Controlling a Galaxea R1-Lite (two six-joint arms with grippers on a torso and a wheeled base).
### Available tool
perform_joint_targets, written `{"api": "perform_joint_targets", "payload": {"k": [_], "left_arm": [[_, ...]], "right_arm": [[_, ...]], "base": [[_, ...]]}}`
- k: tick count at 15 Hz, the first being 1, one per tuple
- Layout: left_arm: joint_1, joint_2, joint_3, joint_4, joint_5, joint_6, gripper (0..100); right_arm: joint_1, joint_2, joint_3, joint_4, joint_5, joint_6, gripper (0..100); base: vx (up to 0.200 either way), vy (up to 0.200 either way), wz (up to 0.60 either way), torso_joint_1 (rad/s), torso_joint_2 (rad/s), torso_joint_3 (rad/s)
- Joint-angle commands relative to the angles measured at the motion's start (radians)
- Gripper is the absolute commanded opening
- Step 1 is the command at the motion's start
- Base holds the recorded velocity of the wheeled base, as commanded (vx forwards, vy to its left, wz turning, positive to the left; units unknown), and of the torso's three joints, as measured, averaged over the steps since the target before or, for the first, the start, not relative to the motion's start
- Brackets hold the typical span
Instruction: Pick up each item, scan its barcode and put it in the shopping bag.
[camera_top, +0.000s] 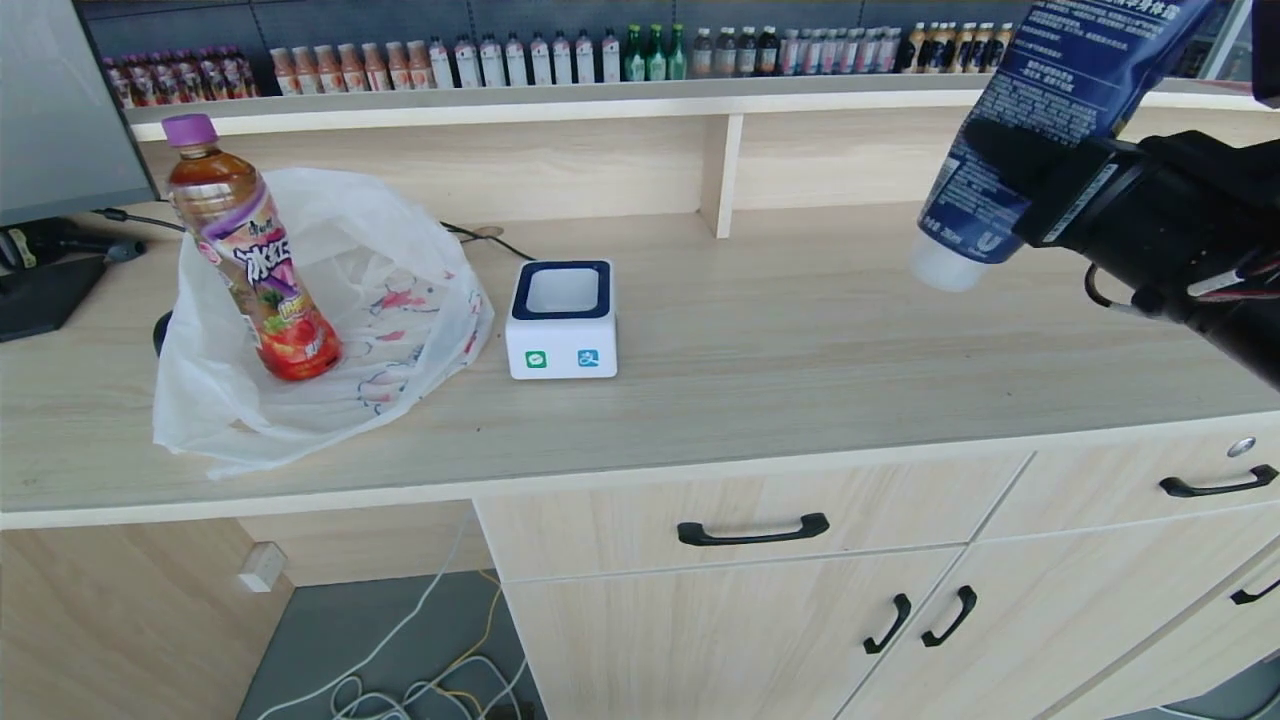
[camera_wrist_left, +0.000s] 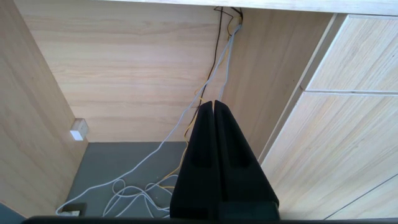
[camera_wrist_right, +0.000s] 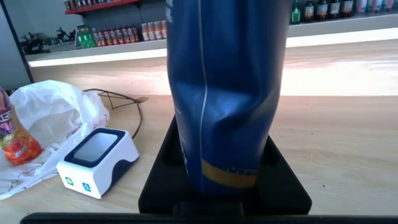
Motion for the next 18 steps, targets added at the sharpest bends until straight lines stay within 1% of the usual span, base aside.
{"api": "perform_joint_targets", "payload": {"k": [1, 4, 7, 8, 10, 13, 15, 18], "left_arm": [[0.000, 0.000, 0.000, 0.000, 0.000, 0.000, 0], [0.000, 0.000, 0.000, 0.000, 0.000, 0.000, 0], [0.000, 0.000, 0.000, 0.000, 0.000, 0.000, 0], [0.000, 0.000, 0.000, 0.000, 0.000, 0.000, 0], [0.000, 0.000, 0.000, 0.000, 0.000, 0.000, 0], [0.000, 0.000, 0.000, 0.000, 0.000, 0.000, 0], [0.000, 0.000, 0.000, 0.000, 0.000, 0.000, 0], [0.000, 0.000, 0.000, 0.000, 0.000, 0.000, 0]], "right_arm": [[0.019, -0.133, 0.095, 0.001, 0.001, 0.002, 0], [0.077, -0.219, 0.212, 0.000, -0.004, 0.000, 0], [0.105, -0.302, 0.376, -0.008, -0.004, -0.001, 0], [0.105, -0.316, 0.419, -0.022, -0.004, 0.002, 0], [0.108, -0.311, 0.469, -0.092, -0.002, 0.020, 0], [0.140, -0.245, 0.446, -0.143, 0.024, 0.059, 0], [0.152, -0.084, 0.436, -0.287, 0.082, 0.103, 0], [0.152, 0.112, 0.408, -0.503, 0.214, 0.141, 0]], "base": [[0.000, 0.000, 0.00, 0.000, 0.00, 0.000], [0.000, 0.000, 0.00, 0.000, 0.00, 0.000], [0.000, 0.000, 0.00, 0.000, 0.00, 0.000], [0.000, 0.000, 0.00, 0.000, 0.00, 0.000], [0.000, 0.000, 0.00, 0.000, 0.00, 0.000], [0.000, 0.000, 0.00, 0.000, 0.00, 0.000], [0.000, 0.000, 0.00, 0.000, 0.00, 0.000], [0.000, 0.000, 0.00, 0.000, 0.00, 0.000]]}}
